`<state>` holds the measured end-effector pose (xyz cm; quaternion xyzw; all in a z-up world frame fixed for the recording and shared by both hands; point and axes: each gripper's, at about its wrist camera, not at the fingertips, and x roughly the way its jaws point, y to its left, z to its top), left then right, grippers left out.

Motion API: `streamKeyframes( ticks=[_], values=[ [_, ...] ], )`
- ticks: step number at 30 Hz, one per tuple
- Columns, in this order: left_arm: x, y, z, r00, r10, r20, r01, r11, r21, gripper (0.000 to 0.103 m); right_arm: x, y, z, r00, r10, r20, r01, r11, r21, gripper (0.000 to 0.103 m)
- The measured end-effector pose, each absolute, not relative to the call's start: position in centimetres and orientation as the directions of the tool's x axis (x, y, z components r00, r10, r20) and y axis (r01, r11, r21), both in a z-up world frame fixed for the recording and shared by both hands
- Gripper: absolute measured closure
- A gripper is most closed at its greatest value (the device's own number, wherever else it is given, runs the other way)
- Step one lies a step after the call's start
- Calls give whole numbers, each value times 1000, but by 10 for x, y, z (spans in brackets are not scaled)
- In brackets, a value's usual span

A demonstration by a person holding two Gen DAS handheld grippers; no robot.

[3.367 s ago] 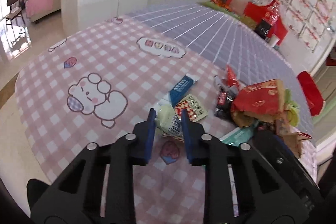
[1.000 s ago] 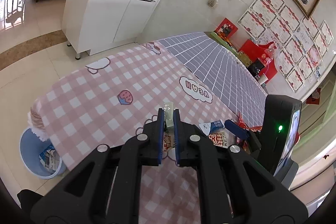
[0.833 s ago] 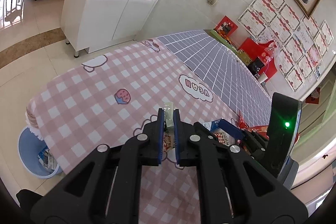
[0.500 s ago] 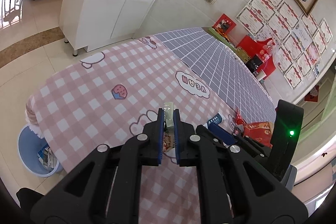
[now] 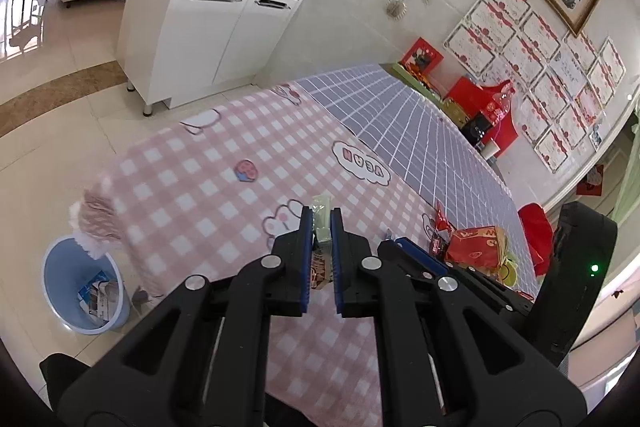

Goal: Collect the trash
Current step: 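Grasp the blue-and-white tube with the right gripper while the left gripper holds its packet, then carry both items over the blue wastebasket and open both grippers to drop them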

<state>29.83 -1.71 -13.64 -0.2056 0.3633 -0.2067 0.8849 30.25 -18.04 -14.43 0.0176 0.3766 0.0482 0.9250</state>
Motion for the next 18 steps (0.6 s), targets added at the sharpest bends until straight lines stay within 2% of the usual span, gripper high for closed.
streamKeyframes(
  ticks=[9, 18],
  values=[
    [282, 31, -125, 697, -476, -536, 171, 836, -521, 94, 295, -134, -120, 741, 232, -631, -176, 973, 151, 93],
    [275, 94, -124, 744, -417, -523, 84, 834, -545, 94, 306, -67, -106, 690, 392, -609, -319, 919, 230, 93]
  ],
)
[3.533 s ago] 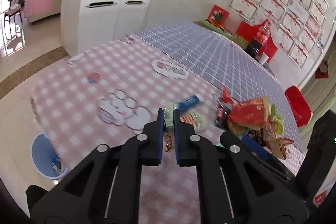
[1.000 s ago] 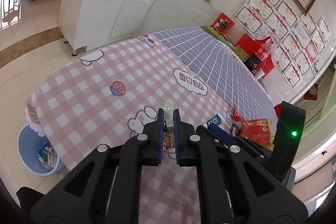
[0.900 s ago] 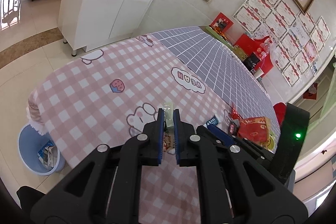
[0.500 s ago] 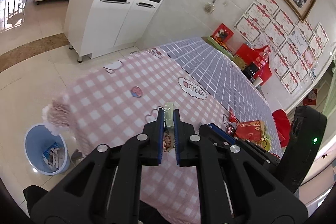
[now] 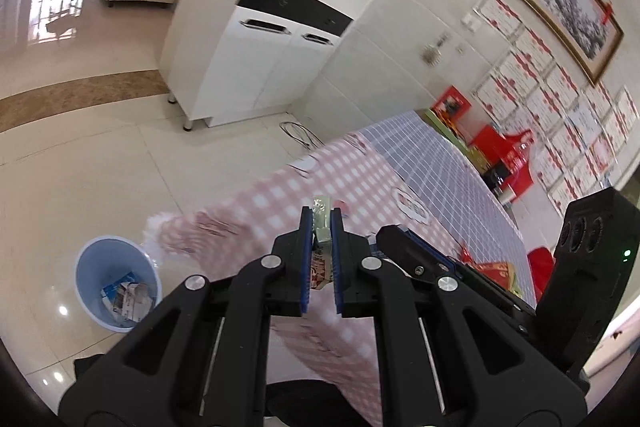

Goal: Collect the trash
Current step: 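Carry both items over the blue wastebasket and open both grippers to drop them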

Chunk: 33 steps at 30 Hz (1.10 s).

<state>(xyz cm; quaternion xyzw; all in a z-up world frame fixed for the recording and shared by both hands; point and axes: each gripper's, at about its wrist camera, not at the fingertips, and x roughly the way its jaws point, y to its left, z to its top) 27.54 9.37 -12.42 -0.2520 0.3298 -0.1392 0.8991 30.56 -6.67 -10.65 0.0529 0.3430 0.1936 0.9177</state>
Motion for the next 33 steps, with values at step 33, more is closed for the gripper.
streamKeyframes(
  ticks=[33],
  values=[
    [318, 298, -263, 629, -141, -764, -405, 780, -477, 94, 399, 160, -238, 321, 553, -769, -479, 795, 372, 74]
  ],
)
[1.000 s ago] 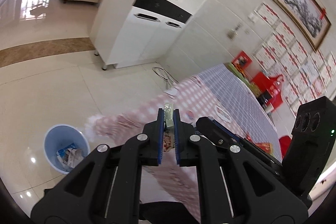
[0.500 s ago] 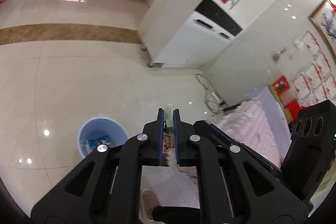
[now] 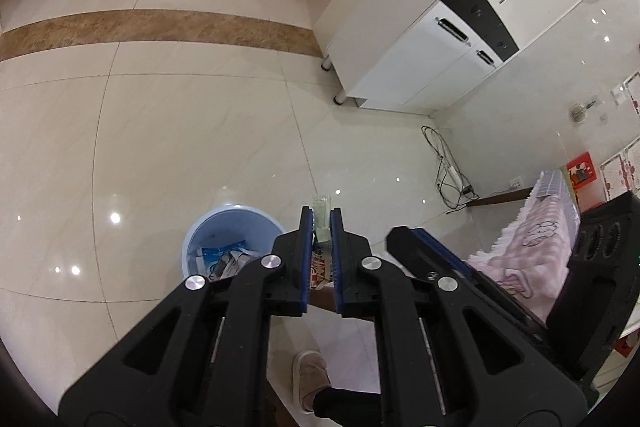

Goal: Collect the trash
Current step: 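Carry both items over the blue wastebasket and open both grippers to drop them, then move both tools back over the table toward the pile of wrappers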

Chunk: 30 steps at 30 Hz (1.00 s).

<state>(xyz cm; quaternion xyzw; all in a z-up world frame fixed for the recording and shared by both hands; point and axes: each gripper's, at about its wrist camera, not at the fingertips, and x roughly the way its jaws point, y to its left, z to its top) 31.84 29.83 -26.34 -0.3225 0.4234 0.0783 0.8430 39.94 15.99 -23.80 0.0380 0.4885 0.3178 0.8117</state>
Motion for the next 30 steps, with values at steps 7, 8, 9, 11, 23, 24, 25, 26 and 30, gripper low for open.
streamKeyframes(
  ticks=[7, 8, 9, 11, 23, 24, 25, 26, 30],
  values=[
    [328, 289, -275, 599, -146, -787, -398, 799, -451, 94, 391, 157, -226, 458, 441, -772, -474, 856, 208, 53],
    [328, 288, -275, 597, -146, -789, -396, 802, -448, 94, 393, 154, -226, 467, 434, -770, -473, 859, 197, 51],
    [329, 286, -276, 595, -145, -791, -392, 806, -443, 94, 392, 153, -224, 478, 429, -766, -475, 860, 186, 50],
    [331, 284, -275, 594, -146, -791, -388, 810, -440, 94, 391, 151, -223, 498, 415, -762, -468, 868, 166, 48],
    [335, 275, -267, 597, -129, -792, -377, 826, -419, 94, 385, 120, -200, 594, 409, -692, -427, 890, 160, 41],
    [335, 274, -266, 597, -125, -792, -381, 825, -417, 94, 384, 119, -198, 600, 408, -688, -425, 891, 158, 41],
    [335, 273, -266, 598, -120, -793, -387, 823, -416, 93, 384, 118, -196, 606, 409, -683, -423, 892, 159, 41],
    [336, 273, -265, 596, -118, -794, -393, 820, -417, 92, 383, 115, -194, 614, 410, -674, -419, 893, 160, 40],
    [334, 274, -262, 588, -96, -803, -420, 812, -405, 34, 380, 107, -190, 625, 411, -664, -409, 897, 170, 40]
  ],
)
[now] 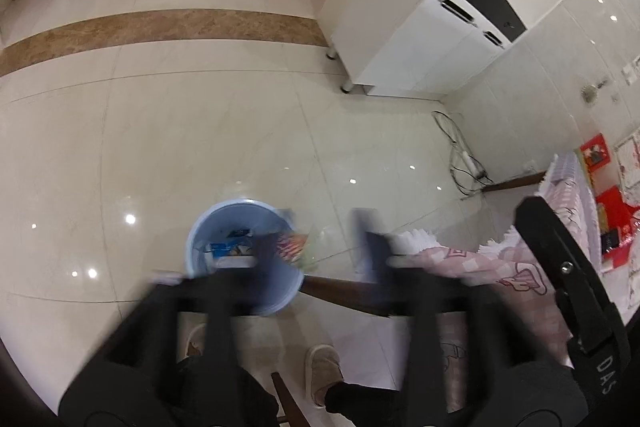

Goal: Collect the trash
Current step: 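Move both tools back over the table toward the pile of wrappers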

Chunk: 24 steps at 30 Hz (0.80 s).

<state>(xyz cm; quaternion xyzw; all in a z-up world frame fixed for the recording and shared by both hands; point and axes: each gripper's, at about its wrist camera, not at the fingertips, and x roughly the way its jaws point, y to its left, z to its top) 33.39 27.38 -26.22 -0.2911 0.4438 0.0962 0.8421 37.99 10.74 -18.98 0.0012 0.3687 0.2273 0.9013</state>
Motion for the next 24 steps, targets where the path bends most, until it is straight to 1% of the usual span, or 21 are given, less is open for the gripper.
streamKeyframes(
  ticks=[1, 3, 7, 13, 21, 24],
  values=[
    [330, 273, -257, 610, -62, -790, -422, 819, -389, 34, 380, 105, -189, 625, 411, -663, -406, 897, 174, 40],
    [329, 270, -251, 609, -47, -792, -413, 833, -367, 34, 377, 102, -187, 631, 408, -660, -401, 900, 172, 40],
    [324, 265, -238, 629, -54, -776, -401, 832, -383, 34, 373, 99, -177, 642, 400, -654, -389, 905, 171, 40],
    [313, 244, -207, 670, -46, -741, -352, 859, -372, 34, 360, 73, -162, 674, 386, -630, -358, 916, 178, 40],
    [298, 187, -166, 722, -65, -689, -242, 909, -340, 34, 322, 5, -134, 748, 328, -578, -268, 945, 189, 37],
    [291, 154, -150, 743, -93, -663, -170, 932, -322, 34, 308, -28, -126, 775, 289, -563, -221, 957, 187, 37]
  ],
)
